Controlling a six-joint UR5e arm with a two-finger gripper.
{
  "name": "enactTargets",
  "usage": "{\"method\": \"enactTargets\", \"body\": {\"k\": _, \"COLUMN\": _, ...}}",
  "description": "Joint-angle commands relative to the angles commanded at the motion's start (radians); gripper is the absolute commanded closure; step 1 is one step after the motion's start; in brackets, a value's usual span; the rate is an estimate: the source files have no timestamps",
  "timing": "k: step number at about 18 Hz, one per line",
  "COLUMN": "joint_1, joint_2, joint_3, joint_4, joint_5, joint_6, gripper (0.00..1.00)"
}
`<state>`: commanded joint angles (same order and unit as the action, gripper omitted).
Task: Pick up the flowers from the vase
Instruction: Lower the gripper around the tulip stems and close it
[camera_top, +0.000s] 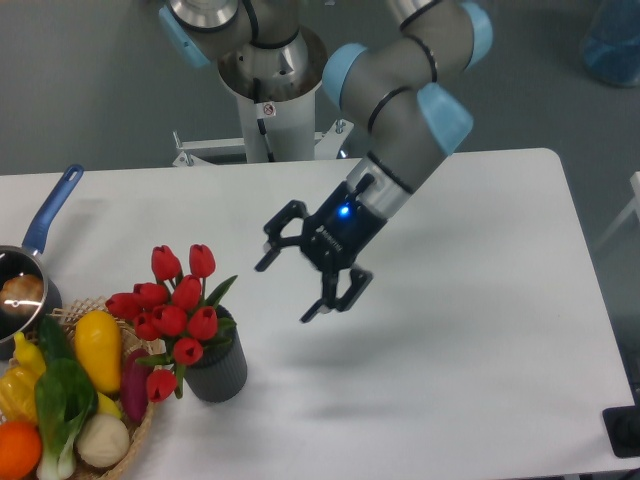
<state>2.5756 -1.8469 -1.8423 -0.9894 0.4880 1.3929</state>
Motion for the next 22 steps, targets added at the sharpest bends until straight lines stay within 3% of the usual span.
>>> {"method": "enactTargets", "body": {"k": 14, "joint_1": -0.081, "joint_2": -0.029, "joint_3": 0.000, "joint_4": 0.002, "joint_5": -0.126, "joint_6": 0.006, "gripper": 0.00}}
{"method": "enactTargets", "body": {"k": 16, "joint_1": -0.081, "joint_2": -0.028, "joint_3": 0.000, "joint_4": 0.003, "joint_5": -0.134, "joint_6": 0.008, "gripper": 0.17}}
{"method": "enactTargets", "body": {"k": 17, "joint_1": -0.081, "joint_2": -0.028, "joint_3": -0.002, "joint_4": 0.003, "joint_5": -0.134, "joint_6": 0.008, "gripper": 0.31}}
{"method": "enactTargets", "body": {"k": 19, "joint_1": -0.083, "joint_2": -0.029, "joint_3": -0.002, "joint_4": 0.003, "joint_5": -0.134, "joint_6": 0.009, "gripper": 0.70}}
{"method": "enactTargets", "body": {"k": 21, "joint_1": -0.083, "joint_2": -0.032, "joint_3": -0.003, "joint_4": 0.003, "joint_5": -0.132, "joint_6": 0.011, "gripper": 1.00}}
{"method": "enactTargets", "body": {"k": 22, "joint_1": -0.081, "joint_2": -0.032, "joint_3": -0.002, "joint_4": 0.003, "joint_5": -0.132, "joint_6": 0.011, "gripper": 1.00}}
